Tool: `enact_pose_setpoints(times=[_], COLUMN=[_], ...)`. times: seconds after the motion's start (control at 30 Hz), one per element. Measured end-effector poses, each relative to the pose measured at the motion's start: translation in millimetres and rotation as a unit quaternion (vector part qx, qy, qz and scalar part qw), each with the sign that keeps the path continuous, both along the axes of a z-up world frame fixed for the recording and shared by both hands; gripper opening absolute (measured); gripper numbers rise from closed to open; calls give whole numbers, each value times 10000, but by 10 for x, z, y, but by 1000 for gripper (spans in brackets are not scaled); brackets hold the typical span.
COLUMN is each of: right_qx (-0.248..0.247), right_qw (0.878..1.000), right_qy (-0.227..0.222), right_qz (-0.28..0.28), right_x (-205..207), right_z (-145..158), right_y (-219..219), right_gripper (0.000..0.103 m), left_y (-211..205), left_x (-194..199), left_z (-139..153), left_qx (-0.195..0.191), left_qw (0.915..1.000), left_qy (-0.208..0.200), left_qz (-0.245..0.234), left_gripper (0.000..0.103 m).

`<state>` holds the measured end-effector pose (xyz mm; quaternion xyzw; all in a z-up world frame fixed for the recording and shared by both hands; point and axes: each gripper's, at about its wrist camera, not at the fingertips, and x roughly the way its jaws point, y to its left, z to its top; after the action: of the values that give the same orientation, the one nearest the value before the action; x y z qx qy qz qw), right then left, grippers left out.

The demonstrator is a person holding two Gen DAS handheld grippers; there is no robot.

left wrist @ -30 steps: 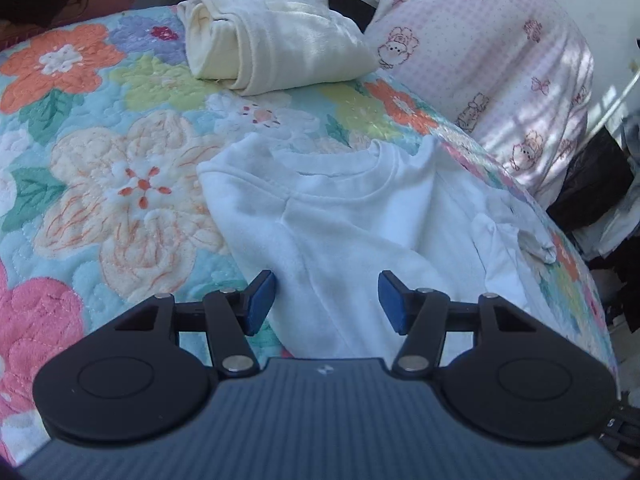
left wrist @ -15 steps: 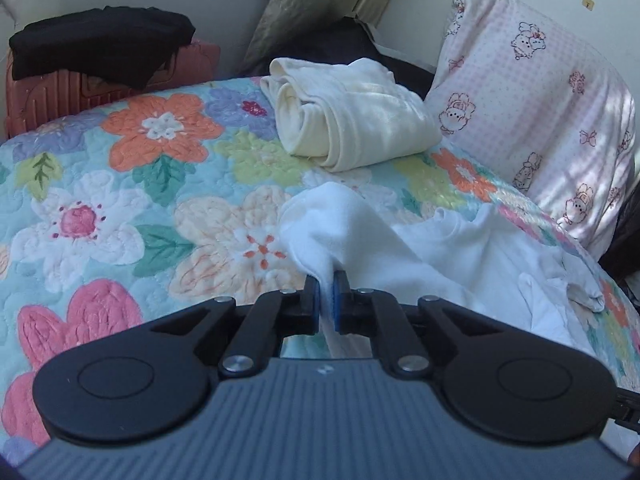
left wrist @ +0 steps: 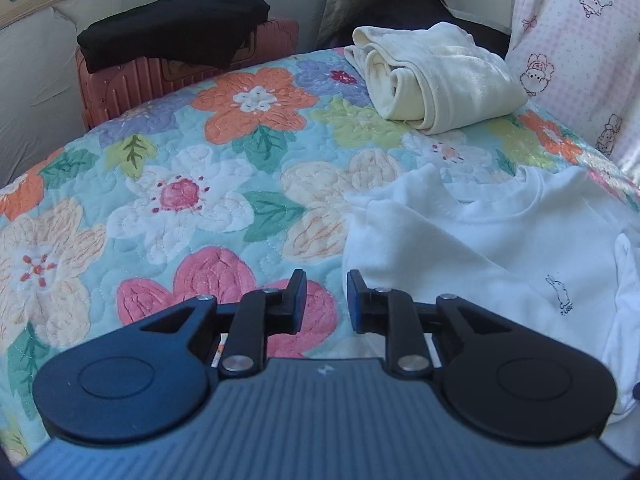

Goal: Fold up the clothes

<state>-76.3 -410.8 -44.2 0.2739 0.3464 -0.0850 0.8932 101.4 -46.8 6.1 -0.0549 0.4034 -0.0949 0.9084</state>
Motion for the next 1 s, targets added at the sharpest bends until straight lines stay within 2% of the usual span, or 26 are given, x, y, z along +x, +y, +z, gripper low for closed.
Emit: enact_pose_setpoints(times=[0.07,0.1,0.13,0.2,0.23,0.33,0.37,0.4,0.43,0.47,0.5,0.6,0.7,0.77,0.87,0.93,1.0], right_qx=[-92,-85,-34,111,176,394,421,423,425,283,76,-518,-851,-827,-1079,-1191,-769], right_qw=[9998,9997,9996,9995,9994,9988,9988,9988,9987,9990,9990,9960,9894,9878,9894,9911,9963], right_qy=[-2,-7,-8,-4,-22,-154,-200,-239,-278,-344,-421,-701,-1164,-1313,-967,-590,-301], right_qz=[-187,-248,-278,-287,-287,-244,-170,-75,21,73,106,182,169,147,53,-17,-232], right_x=[-4,6,25,92,135,256,291,324,358,361,350,286,80,-90,-327,-440,-534], right_z=[41,51,51,28,3,-81,-91,-93,-94,-51,13,227,487,577,443,242,38], right_y=[-96,-143,-188,-263,-288,-335,-327,-309,-292,-253,-204,-66,7,21,147,178,90], right_gripper=[53,53,53,53,53,53,45,18,9,7,7,7,7,6,6,6,6], left_y=[-9,-42,-126,-394,-495,-718,-744,-734,-724,-709,-684,-527,-433,-416,-385,-365,-353], left_x=[-99,-159,-244,-484,-582,-766,-768,-753,-739,-736,-761,-935,-1176,-1223,-1215,-1215,-1213], left_z=[63,73,53,-47,-96,-242,-279,-291,-303,-294,-238,-39,-183,-352,-290,-323,-396], left_qx=[-288,-372,-247,351,534,708,629,477,325,252,357,686,1044,1203,1154,1099,1083], left_qw=[9979,9951,9927,9849,9802,9701,9714,9745,9772,9797,9820,9880,9876,9842,9849,9858,9859], left_qy=[142,231,286,396,429,569,608,575,543,490,393,-43,41,350,392,469,570], left_qz=[-571,-886,-1142,-1646,-1860,-2249,-2206,-2117,-2027,-1929,-1812,-1380,-1176,-1254,-1228,-1177,-1143], left_gripper=[35,45,54,60,60,66,66,65,43,14,7,6,7,6,7,7,9])
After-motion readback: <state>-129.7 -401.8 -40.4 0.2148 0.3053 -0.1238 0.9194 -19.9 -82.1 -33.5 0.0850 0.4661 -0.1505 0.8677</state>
